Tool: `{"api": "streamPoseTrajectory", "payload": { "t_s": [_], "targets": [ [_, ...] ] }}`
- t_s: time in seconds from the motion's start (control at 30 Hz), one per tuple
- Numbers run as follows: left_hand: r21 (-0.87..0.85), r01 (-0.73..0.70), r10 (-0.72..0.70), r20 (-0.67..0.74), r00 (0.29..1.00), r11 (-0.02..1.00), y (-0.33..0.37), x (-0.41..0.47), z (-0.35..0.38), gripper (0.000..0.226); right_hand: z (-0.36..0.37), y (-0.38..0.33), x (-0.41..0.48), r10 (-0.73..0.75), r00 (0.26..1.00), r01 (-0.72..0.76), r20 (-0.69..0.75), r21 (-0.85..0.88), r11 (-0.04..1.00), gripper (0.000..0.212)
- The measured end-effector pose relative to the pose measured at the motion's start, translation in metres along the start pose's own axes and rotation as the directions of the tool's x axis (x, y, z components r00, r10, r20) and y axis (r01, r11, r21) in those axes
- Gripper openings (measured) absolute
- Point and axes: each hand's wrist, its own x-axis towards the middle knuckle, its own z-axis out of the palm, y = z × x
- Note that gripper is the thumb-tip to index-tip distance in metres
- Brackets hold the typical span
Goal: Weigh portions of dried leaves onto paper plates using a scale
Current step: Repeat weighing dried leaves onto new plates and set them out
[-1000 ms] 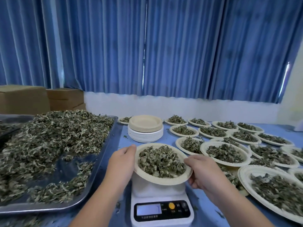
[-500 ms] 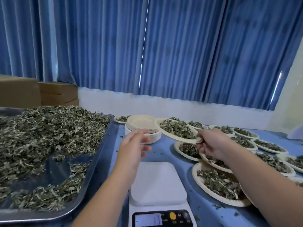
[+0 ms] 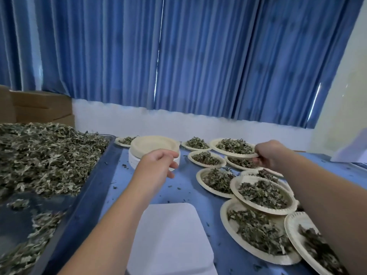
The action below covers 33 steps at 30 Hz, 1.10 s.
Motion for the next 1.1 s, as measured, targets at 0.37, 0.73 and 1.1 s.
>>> {"api": "streamPoseTrajectory", "payload": {
  "t_s": [0.37, 0.73, 1.1],
  "targets": [
    [-0.007, -0.023, 0.024, 0.036, 0.999, 1.0, 0.009, -0.001, 0.006, 0.027, 0.009, 0.026, 0.045, 0.141, 0.99, -0.139, 0.016, -0.093, 0.986, 0.023],
    [0.03, -0.021, 0.02, 0.036, 0.999, 0.999, 0.007, 0.001, 0.005, 0.026, 0.019, 0.035, 0.059, 0.19, 0.98, -0.184, 0.059, -0.095, 0.978, 0.013],
    [0.013, -0.051, 0.051, 0.017, 0.999, 0.999, 0.015, 0.0, -0.001, 0.025, -0.001, 0.015, 0.03, 0.257, 0.957, -0.231, 0.133, -0.183, 0.956, 0.047]
  ]
}}
